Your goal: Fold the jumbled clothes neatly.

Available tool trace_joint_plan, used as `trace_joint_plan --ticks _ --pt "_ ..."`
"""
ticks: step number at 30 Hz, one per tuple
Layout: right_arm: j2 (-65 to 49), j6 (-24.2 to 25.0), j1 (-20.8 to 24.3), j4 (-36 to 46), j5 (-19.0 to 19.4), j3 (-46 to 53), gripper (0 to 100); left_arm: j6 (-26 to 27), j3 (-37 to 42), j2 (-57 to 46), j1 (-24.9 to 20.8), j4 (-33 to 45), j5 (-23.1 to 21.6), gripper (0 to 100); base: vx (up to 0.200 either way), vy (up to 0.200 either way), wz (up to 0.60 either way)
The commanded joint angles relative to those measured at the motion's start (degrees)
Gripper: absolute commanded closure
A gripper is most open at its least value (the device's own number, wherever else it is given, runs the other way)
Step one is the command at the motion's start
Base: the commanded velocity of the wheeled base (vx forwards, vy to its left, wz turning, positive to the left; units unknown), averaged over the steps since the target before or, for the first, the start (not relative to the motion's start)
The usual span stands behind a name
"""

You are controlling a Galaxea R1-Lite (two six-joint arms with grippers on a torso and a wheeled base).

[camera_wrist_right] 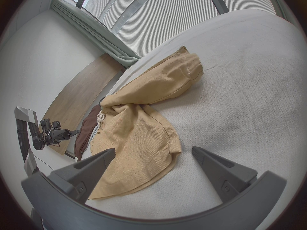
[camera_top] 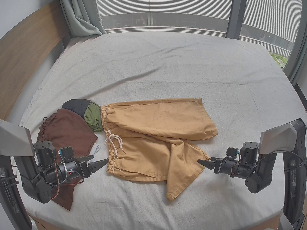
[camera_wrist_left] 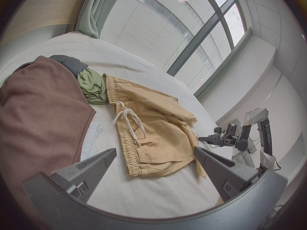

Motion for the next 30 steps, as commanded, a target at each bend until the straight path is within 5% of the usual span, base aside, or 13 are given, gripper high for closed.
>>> trace_joint_plan --ticks 1,4,5,30 --pt "0.9 0.0 0.0 0.0 0.0 -0.3 0 -0.1 0.0 0.0 0.0 0.0 0.0 0 0.000 0.000 0.00" --pt "1.5 0.0 0.0 0.0 0.0 -0.9 0 -0.1 0.0 0.1 0.0 0.0 0.0 0 0.000 0.000 0.00" --pt "1.5 0.1 -0.1 0.0 0.0 -1.0 100 0.0 0.0 0.1 0.0 0.0 0.0 0 0.000 0.000 0.00" --pt "-0.6 0.0 -4.6 0.1 0.0 -5.0 100 -0.1 0.2 0.8 -0.4 0.0 0.0 0 0.000 0.000 0.00"
